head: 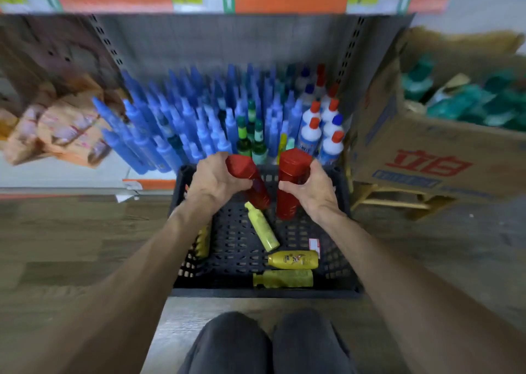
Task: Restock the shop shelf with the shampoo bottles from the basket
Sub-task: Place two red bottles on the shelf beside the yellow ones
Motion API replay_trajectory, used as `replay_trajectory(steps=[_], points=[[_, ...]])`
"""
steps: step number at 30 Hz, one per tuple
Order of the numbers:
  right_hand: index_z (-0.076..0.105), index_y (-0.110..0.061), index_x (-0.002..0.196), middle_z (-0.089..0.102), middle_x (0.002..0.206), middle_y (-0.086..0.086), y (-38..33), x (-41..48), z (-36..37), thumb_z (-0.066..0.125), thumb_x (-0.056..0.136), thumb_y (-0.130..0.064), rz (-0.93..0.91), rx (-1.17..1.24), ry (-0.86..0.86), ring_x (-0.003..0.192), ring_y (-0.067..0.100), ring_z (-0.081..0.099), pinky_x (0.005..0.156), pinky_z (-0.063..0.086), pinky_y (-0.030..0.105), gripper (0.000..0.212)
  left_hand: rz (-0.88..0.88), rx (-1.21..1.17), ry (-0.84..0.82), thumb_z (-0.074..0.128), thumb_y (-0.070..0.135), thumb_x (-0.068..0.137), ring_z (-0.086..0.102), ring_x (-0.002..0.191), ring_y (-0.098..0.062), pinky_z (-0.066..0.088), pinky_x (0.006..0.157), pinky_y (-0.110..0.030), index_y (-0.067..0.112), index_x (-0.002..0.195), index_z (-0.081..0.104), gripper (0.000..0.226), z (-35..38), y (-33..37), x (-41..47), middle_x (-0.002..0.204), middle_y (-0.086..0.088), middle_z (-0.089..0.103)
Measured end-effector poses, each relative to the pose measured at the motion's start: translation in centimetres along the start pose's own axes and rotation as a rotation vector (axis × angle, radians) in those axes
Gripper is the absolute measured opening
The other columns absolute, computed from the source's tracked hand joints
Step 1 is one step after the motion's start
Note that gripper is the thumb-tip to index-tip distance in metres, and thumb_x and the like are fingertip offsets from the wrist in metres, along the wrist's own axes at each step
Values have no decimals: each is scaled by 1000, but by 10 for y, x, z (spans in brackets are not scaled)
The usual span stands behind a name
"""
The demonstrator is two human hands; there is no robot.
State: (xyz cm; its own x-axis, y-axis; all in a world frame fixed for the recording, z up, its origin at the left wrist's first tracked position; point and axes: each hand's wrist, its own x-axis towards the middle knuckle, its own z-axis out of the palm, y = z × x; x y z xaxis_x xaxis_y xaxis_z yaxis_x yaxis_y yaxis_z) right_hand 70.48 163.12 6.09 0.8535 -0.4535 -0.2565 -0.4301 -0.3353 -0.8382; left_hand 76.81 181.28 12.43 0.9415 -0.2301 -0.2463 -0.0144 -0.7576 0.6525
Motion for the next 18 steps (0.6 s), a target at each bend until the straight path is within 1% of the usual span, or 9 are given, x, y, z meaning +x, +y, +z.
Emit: replay_trajectory(steps=[2, 4, 7, 8, 10, 12, 14, 16, 18], points=[[55, -20, 113, 70, 106, -2, -61, -24, -40, 85, 72, -33, -11, 25, -2, 100, 18, 65, 95, 51, 41, 52, 20, -33, 26, 83, 27, 69, 54, 83, -15, 38, 71, -22, 13, 105, 62, 43, -54, 55, -21, 89, 1, 59], [56, -23, 112, 70, 105, -4, -131, -51, -85, 83, 70, -45, -32, 42, -8, 100, 17, 66, 95, 51, 43, 55, 41, -49, 28, 83, 28, 69, 58, 85, -18, 40, 70, -23, 10, 108, 63, 47, -112, 114, -42, 91, -2, 62], [57, -24, 120, 69, 115, -4, -237, -84, -153, 80, 71, -51, -49, 36, -49, 109, 17, 63, 98, 49, 42, 60, 75, -64, -7, 84, 32, 68, 60, 87, -17, 41, 73, -21, 10, 107, 65, 49, -203, 199, -72, 91, -1, 63], [57, -25, 120, 69, 115, -3, -272, -93, -176, 80, 68, -55, -62, 29, -45, 110, 17, 63, 98, 50, 42, 64, 92, -72, -14, 85, 33, 67, 61, 85, -15, 41, 70, -16, 11, 103, 66, 46, -234, 226, -81, 89, -1, 65], [59, -29, 114, 71, 110, -7, -344, -108, -223, 79, 60, -61, -97, 40, -38, 104, 15, 67, 94, 53, 44, 66, 121, -73, -13, 85, 35, 66, 59, 76, -13, 37, 54, -9, 17, 89, 64, 36, -295, 280, -98, 78, 3, 64], [60, -32, 111, 72, 106, -9, -413, -120, -265, 82, 65, -53, -144, 44, -35, 99, 13, 68, 92, 54, 42, 55, 151, -90, 11, 85, 35, 66, 51, 60, -10, 34, 44, -12, 17, 79, 61, 32, -352, 332, -112, 62, 7, 56], [60, -36, 106, 72, 105, -9, -479, -133, -304, 84, 65, -48, -194, 57, -6, 98, 12, 68, 93, 54, 41, 48, 180, -106, 39, 85, 33, 67, 45, 50, -7, 30, 41, -15, 13, 80, 65, 32, -403, 378, -122, 56, 8, 50], [61, -39, 99, 73, 104, -8, -532, -139, -337, 83, 54, -56, -255, 69, 36, 99, 11, 69, 96, 53, 43, 53, 210, -107, 46, 85, 34, 67, 49, 50, -11, 32, 43, -19, 12, 84, 67, 33, -447, 417, -131, 56, 7, 53], [61, -39, 99, 73, 105, -9, -575, -144, -365, 81, 49, -62, -298, 50, 69, 100, 11, 69, 95, 54, 43, 58, 238, -113, 59, 86, 37, 65, 59, 61, -19, 46, 52, -27, 11, 85, 69, 37, -486, 447, -136, 63, 2, 62]])
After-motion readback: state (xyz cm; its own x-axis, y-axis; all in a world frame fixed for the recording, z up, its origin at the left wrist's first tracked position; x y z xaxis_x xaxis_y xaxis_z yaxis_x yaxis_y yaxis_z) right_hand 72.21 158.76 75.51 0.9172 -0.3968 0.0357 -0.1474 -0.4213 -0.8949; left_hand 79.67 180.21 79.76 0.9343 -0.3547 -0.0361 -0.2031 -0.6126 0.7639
